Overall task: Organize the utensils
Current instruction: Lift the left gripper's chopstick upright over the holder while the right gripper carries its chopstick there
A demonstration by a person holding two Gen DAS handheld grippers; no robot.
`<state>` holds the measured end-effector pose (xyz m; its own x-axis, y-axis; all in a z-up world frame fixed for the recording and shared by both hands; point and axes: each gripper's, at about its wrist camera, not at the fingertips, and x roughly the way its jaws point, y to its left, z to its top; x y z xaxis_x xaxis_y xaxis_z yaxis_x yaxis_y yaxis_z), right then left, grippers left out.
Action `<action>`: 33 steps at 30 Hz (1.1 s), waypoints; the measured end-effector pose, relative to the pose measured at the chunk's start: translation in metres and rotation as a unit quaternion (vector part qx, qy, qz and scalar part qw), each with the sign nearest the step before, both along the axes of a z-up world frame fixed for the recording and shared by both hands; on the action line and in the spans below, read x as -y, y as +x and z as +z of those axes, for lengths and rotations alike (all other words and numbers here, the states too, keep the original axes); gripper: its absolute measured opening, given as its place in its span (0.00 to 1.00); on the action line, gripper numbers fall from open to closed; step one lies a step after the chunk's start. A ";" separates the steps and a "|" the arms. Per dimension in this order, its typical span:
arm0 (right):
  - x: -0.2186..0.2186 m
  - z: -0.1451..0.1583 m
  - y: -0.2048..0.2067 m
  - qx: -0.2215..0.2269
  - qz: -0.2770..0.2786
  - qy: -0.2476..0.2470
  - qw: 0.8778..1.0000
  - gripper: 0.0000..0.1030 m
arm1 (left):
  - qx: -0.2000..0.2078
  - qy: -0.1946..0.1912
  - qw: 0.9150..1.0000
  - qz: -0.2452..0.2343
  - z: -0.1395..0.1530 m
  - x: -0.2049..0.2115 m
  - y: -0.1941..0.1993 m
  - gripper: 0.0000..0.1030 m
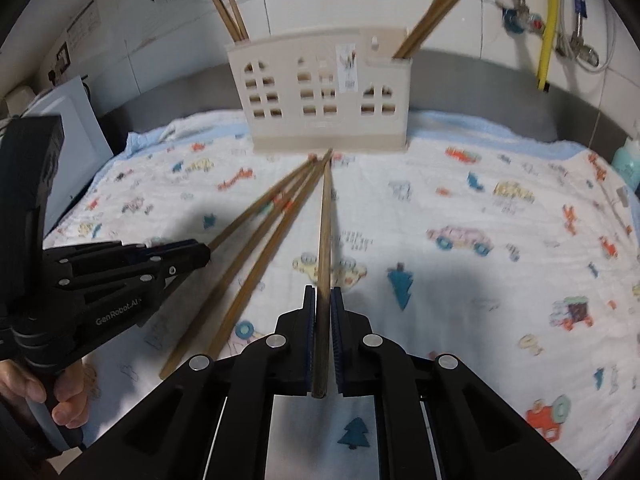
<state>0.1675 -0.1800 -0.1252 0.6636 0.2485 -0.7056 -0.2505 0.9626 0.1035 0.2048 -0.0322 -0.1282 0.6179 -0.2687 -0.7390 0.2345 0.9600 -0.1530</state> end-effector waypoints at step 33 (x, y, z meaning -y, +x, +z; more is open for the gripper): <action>0.013 0.125 -0.018 0.119 0.038 0.023 0.992 0.07 | 0.074 -0.033 0.997 -0.021 0.068 -0.017 -0.025 0.05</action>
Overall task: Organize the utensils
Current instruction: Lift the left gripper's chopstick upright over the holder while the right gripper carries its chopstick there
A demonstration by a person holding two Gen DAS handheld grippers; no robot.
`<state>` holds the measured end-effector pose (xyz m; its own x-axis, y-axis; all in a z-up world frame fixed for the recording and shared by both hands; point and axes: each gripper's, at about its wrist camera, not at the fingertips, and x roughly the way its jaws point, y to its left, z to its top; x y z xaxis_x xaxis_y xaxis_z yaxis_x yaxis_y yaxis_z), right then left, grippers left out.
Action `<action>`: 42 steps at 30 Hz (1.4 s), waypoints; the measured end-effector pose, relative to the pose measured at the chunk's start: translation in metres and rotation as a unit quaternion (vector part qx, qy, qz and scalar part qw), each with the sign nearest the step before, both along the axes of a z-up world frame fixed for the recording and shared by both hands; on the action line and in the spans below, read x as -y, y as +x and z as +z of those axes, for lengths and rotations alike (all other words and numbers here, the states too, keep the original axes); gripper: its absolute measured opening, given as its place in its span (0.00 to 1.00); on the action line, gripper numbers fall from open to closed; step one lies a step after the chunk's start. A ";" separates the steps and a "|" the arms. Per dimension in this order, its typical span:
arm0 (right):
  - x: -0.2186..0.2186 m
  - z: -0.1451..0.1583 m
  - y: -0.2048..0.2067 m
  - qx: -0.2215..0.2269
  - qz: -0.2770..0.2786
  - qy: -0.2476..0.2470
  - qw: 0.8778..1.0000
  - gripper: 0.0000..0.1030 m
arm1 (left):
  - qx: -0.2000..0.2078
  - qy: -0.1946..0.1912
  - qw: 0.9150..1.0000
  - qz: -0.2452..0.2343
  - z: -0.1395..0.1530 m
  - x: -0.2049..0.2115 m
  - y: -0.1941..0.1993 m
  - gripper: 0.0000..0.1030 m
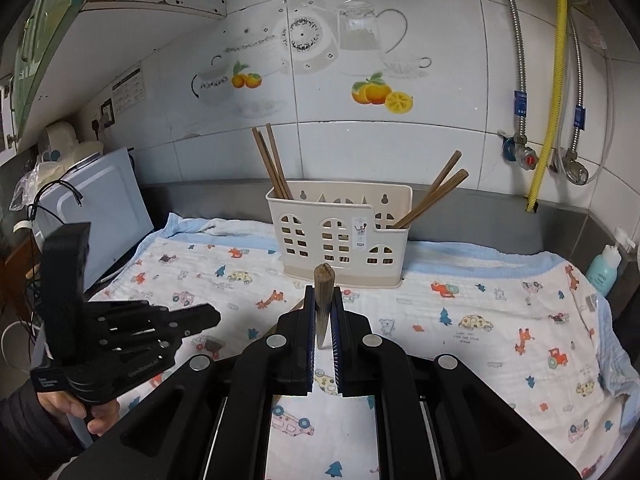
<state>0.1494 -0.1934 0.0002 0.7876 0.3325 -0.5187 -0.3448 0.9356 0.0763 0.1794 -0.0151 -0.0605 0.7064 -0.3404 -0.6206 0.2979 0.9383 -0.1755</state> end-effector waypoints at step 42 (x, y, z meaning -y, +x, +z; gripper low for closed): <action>-0.001 0.001 0.004 -0.005 0.005 -0.015 1.000 0.07 | -0.004 -0.029 0.999 0.031 0.006 -0.019 0.004 0.05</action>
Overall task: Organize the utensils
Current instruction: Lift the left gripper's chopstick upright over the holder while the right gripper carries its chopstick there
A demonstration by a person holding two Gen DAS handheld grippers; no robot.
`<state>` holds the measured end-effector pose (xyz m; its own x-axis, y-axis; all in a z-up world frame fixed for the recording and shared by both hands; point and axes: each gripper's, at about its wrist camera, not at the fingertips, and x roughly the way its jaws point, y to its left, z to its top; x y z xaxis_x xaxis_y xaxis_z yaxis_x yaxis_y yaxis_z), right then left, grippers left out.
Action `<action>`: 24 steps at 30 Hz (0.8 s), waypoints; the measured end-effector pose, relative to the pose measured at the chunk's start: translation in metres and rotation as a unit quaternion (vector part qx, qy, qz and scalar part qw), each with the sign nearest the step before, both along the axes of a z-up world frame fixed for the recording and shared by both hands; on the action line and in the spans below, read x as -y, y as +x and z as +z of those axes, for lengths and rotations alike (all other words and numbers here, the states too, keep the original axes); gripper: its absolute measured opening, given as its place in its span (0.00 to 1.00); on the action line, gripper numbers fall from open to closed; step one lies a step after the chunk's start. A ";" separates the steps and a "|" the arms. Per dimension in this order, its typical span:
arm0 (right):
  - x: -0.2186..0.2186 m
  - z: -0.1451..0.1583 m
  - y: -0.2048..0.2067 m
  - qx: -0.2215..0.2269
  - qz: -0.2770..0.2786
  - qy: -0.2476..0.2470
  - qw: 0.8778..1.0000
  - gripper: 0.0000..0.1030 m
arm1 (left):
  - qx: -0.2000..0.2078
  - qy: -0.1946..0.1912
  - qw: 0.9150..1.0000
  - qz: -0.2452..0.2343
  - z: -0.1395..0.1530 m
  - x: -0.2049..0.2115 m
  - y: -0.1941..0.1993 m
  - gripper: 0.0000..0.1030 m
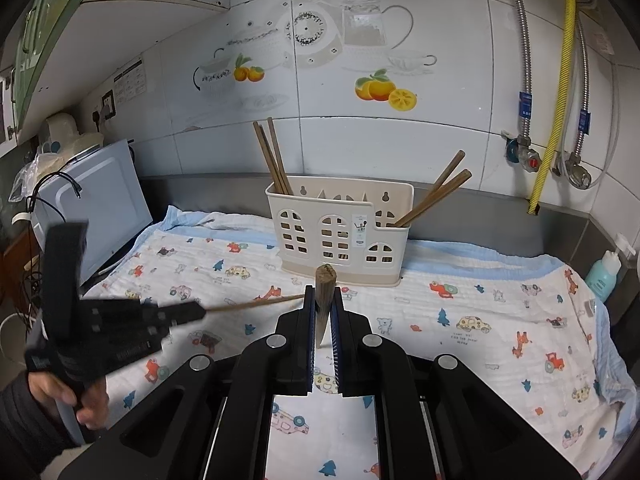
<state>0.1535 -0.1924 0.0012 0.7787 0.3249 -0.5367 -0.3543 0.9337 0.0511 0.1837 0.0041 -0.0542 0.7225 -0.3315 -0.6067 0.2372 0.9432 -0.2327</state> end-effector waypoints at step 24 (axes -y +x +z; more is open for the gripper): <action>0.024 0.123 0.059 0.052 0.015 0.004 0.999 0.07 | 0.091 0.066 0.993 -0.034 0.110 0.026 0.041 0.05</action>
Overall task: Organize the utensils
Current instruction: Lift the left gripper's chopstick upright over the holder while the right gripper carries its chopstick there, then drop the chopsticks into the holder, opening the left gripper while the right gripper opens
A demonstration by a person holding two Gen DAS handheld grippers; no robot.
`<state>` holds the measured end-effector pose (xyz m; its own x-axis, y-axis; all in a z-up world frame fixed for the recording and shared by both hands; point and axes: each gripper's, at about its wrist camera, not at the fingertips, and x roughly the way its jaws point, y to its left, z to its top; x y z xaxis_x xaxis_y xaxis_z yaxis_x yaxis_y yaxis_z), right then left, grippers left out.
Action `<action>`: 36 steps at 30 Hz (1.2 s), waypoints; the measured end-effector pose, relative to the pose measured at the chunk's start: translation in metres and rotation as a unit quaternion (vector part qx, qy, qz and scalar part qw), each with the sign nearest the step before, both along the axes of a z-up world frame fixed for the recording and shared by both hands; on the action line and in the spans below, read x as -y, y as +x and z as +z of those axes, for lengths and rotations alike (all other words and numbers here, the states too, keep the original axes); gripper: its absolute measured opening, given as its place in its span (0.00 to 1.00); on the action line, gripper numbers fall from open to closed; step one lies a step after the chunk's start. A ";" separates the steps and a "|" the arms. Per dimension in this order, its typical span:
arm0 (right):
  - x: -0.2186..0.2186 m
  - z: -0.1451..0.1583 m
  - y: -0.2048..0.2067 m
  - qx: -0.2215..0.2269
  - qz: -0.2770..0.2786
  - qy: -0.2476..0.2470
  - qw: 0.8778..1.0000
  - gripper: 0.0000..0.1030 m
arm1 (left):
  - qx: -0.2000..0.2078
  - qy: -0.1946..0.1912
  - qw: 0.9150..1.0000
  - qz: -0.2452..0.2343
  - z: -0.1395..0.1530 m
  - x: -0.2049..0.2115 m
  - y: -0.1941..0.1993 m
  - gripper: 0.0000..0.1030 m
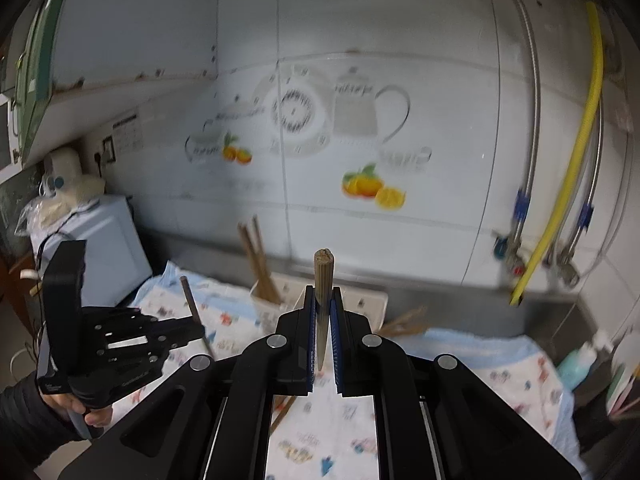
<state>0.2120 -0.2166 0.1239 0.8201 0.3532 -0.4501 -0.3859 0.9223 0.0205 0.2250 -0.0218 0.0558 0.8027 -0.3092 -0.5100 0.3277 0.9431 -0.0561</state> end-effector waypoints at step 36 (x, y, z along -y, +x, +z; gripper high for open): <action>-0.004 -0.057 0.106 -0.058 -0.028 -0.009 0.998 0.07 | 0.031 -0.029 0.996 0.077 0.026 -0.004 0.123 0.07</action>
<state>0.3184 -0.2126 0.0673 0.7803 0.3003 -0.5486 -0.3305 0.9427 0.0460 0.3483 -0.0174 0.0822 0.8720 -0.2075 -0.4434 0.1835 0.9782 -0.0969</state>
